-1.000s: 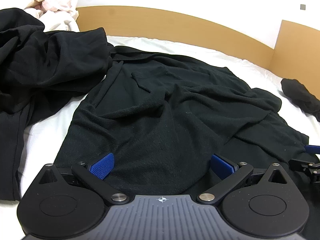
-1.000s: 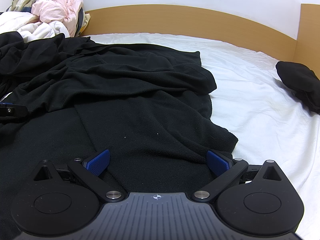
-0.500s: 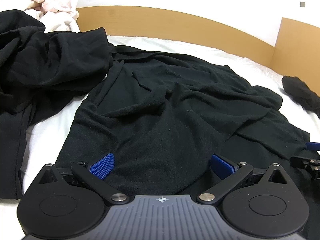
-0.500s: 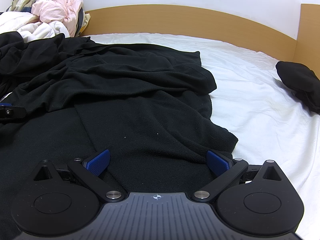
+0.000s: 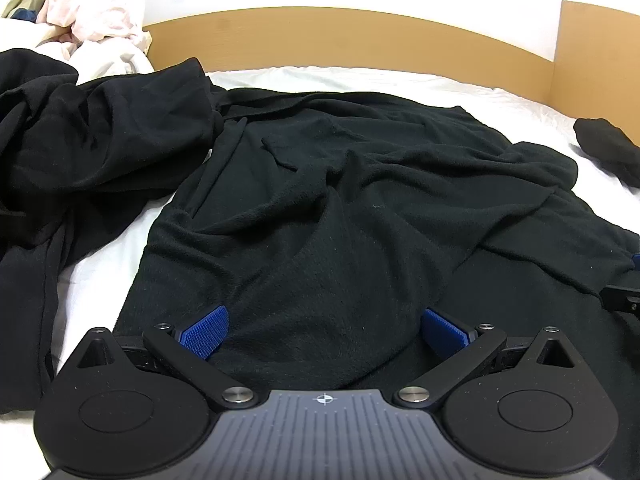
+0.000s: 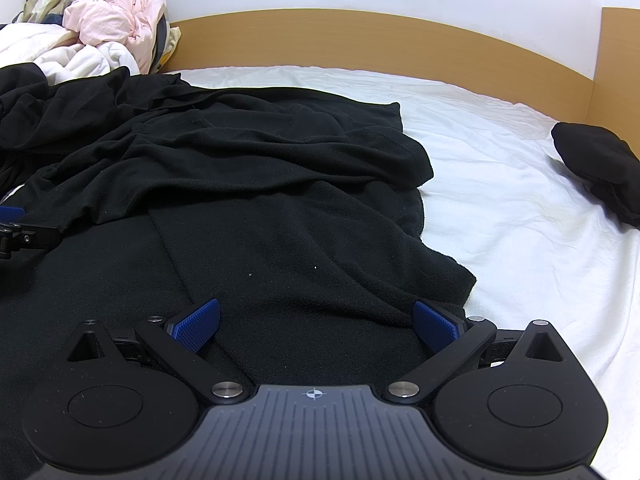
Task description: Fold clothes
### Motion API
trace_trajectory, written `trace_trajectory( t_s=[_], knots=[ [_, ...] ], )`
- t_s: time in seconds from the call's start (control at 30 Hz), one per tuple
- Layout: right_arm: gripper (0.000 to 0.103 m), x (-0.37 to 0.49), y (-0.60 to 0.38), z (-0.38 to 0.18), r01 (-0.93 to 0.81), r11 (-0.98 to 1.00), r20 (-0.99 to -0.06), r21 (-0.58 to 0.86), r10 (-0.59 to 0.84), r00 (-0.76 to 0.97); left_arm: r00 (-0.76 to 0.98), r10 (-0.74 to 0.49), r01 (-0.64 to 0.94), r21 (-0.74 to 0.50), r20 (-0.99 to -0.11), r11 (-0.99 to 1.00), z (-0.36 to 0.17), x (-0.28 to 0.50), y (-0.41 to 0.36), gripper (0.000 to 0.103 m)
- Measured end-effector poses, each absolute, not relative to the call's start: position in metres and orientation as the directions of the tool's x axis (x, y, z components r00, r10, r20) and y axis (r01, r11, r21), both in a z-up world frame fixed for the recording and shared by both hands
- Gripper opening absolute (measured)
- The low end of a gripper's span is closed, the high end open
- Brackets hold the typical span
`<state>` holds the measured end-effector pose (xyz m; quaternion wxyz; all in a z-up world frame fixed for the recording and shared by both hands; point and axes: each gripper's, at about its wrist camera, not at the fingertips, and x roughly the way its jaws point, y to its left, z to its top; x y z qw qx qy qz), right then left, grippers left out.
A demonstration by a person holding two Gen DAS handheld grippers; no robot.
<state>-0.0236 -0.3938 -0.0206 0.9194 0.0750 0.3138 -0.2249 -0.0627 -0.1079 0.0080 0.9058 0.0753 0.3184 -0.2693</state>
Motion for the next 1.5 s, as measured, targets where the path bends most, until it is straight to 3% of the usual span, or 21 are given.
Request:
trace_trajectory(
  t_s=[0.33, 1.07, 1.27, 1.4, 1.5],
  knots=[
    [0.103, -0.025, -0.394, -0.021, 0.461, 0.888, -0.611, -0.003, -0.367, 0.702, 0.633, -0.498, 0.536, -0.128, -0.593, 0.834, 0.011, -0.061, -0.091, 0.102],
    [0.103, -0.025, -0.394, -0.02, 0.461, 0.888, -0.611, -0.003, -0.367, 0.702, 0.647, -0.452, 0.548, -0.038, -0.615, 0.836, 0.008, -0.062, -0.105, 0.102],
    [0.103, -0.025, -0.394, -0.02, 0.461, 0.888, -0.61, -0.002, -0.366, 0.703, 0.695, -0.464, 0.49, -0.11, -0.549, 0.865, 0.02, -0.073, -0.078, 0.102],
    [0.103, -0.026, -0.394, -0.021, 0.461, 0.888, -0.61, -0.003, -0.367, 0.703, 0.713, -0.469, 0.521, -0.054, -0.522, 0.852, 0.033, -0.099, -0.051, 0.102],
    [0.103, -0.026, -0.394, -0.021, 0.461, 0.888, -0.609, -0.003, -0.367, 0.703, 0.689, -0.544, 0.619, -0.001, -0.479, 0.785, 0.04, -0.124, -0.026, 0.102]
  ],
)
